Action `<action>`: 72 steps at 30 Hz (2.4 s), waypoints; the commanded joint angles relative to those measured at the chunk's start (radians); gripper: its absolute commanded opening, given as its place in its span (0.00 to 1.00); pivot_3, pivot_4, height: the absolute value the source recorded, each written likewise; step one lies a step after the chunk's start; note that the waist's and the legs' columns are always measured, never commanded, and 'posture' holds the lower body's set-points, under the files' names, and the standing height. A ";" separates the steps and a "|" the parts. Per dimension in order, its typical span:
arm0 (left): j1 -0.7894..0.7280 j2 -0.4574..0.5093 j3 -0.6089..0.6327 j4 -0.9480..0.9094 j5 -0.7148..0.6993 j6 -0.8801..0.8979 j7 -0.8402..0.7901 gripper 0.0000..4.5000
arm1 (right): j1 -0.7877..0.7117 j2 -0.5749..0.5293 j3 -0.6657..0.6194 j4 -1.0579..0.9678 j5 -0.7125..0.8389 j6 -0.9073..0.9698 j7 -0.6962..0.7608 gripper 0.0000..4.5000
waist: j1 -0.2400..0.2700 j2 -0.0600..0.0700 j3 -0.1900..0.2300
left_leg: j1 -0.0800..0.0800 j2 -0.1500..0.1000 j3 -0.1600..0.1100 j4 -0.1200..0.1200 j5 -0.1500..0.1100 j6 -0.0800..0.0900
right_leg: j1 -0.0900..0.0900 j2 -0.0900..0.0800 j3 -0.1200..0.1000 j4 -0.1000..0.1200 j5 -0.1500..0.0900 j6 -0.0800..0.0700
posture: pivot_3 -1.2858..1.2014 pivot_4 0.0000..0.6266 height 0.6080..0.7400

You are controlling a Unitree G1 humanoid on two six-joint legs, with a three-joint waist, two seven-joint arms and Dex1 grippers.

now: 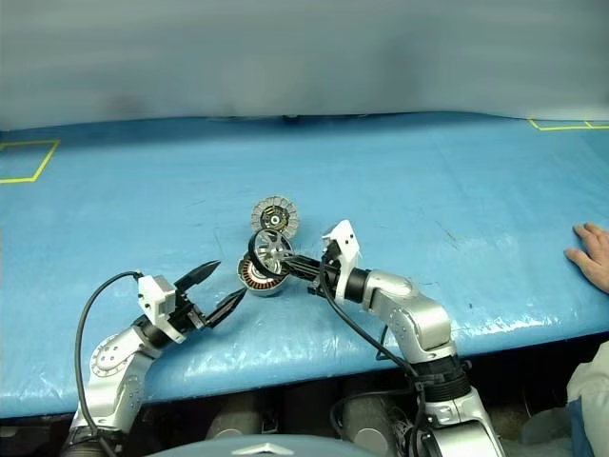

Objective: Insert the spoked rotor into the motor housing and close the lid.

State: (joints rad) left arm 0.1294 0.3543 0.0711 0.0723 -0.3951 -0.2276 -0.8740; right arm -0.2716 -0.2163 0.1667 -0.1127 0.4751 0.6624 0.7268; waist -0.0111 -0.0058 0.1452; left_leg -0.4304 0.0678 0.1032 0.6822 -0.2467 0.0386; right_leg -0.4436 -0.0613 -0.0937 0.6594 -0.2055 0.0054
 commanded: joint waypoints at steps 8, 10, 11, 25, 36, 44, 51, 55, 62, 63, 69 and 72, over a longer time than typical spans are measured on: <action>0.005 0.000 0.011 -0.033 -0.004 -0.026 0.004 1.00 | -0.057 0.033 0.043 0.035 -0.045 -0.036 -0.010 0.00 | 0.000 0.000 0.000 | 0.000 0.000 0.000 0.000 0.000 0.000 | 0.000 0.000 0.000 0.000 0.000 0.001 | 0.52 0.24 1.00; 0.005 0.000 0.011 -0.032 -0.003 -0.026 0.005 1.00 | -0.058 0.035 0.049 0.036 -0.047 -0.038 -0.007 0.00 | 0.000 0.000 0.000 | 0.000 0.000 0.000 0.000 0.000 0.000 | 0.000 0.000 0.000 0.000 0.000 0.001 | 0.52 0.24 1.00; 0.004 0.000 0.011 -0.032 -0.003 -0.026 0.006 1.00 | -0.059 0.035 0.053 0.039 -0.050 -0.039 -0.008 0.00 | 0.000 0.000 0.000 | 0.000 0.000 0.000 0.000 0.000 0.000 | 0.000 0.000 0.000 0.000 0.000 0.001 | 0.52 0.24 1.00; 0.006 0.004 0.014 -0.028 0.003 -0.029 0.015 1.00 | -0.075 0.023 0.070 0.084 -0.105 -0.064 -0.017 0.13 | 0.000 0.000 0.000 | 0.000 0.000 0.000 0.000 0.000 0.000 | 0.000 0.000 0.000 0.000 0.000 0.000 | 0.52 0.24 1.00; 0.007 0.003 0.011 -0.023 0.006 -0.031 0.025 1.00 | -0.065 0.013 0.104 0.053 -0.116 -0.071 0.000 0.40 | -0.001 0.000 0.000 | 0.000 0.001 0.000 0.000 0.000 0.000 | 0.000 0.000 0.000 0.000 0.000 0.000 | 0.52 0.24 1.00; 0.010 0.003 0.022 -0.025 -0.005 -0.036 0.024 1.00 | -0.090 0.050 0.060 0.090 -0.116 -0.118 -0.038 0.27 | -0.001 0.000 0.000 | 0.000 0.001 0.000 0.000 0.000 0.000 | 0.000 0.000 0.000 0.000 0.000 0.000 | 0.52 0.24 1.00; 0.003 0.000 0.021 -0.020 -0.005 -0.042 0.028 1.00 | -0.123 0.118 0.128 0.173 -0.168 -0.141 -0.050 0.01 | -0.002 0.000 0.000 | 0.000 0.001 0.000 0.000 0.000 0.000 | 0.000 0.001 0.000 0.000 0.000 0.001 | 0.52 0.24 1.00; 0.002 -0.004 0.016 -0.021 -0.002 -0.044 0.033 1.00 | -0.120 0.142 0.171 0.214 -0.216 -0.141 -0.073 0.01 | -0.002 0.000 0.000 | 0.000 0.001 0.000 0.000 0.000 0.000 | 0.000 0.000 0.000 0.000 0.002 0.003 | 0.52 0.24 1.00; 0.003 -0.003 0.012 -0.020 -0.001 -0.044 0.037 1.00 | -0.110 0.113 0.156 0.141 -0.212 -0.094 -0.074 0.01 | -0.001 0.000 0.000 | 0.003 0.001 0.000 0.000 0.000 0.000 | 0.000 0.000 0.000 0.000 0.000 -0.001 | 0.52 0.24 1.00; 0.003 -0.003 0.012 -0.020 -0.001 -0.043 0.037 1.00 | -0.115 0.112 0.137 0.112 -0.196 -0.093 -0.071 0.01 | -0.001 0.000 0.000 | 0.003 0.001 0.000 0.000 0.000 0.000 | 0.000 0.000 0.000 0.000 0.000 -0.001 | 0.52 0.24 1.00; -0.006 -0.004 0.006 -0.011 0.000 -0.044 0.033 1.00 | -0.177 0.088 0.005 0.021 -0.134 -0.082 -0.103 0.01 | -0.001 0.000 0.000 | 0.000 0.001 0.000 0.000 0.000 0.000 | 0.000 0.000 0.000 0.000 0.002 0.003 | 0.52 0.24 1.00; -0.009 -0.007 0.005 -0.007 0.001 -0.046 0.033 1.00 | -0.207 0.057 -0.030 0.063 -0.179 -0.102 -0.154 0.01 | -0.001 0.000 0.000 | 0.000 0.001 0.000 0.000 0.000 0.000 | 0.000 0.000 -0.001 0.000 0.002 0.003 | 0.52 0.24 1.00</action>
State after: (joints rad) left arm 0.1263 0.3536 0.0697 0.0736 -0.3944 -0.2523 -0.8385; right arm -0.4652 -0.1539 0.1632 -0.0532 0.3144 0.5775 0.6017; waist -0.0121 -0.0056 0.1452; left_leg -0.4301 0.0684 0.1033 0.6822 -0.2466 0.0384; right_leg -0.4436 -0.0612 -0.0942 0.6596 -0.2035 0.0086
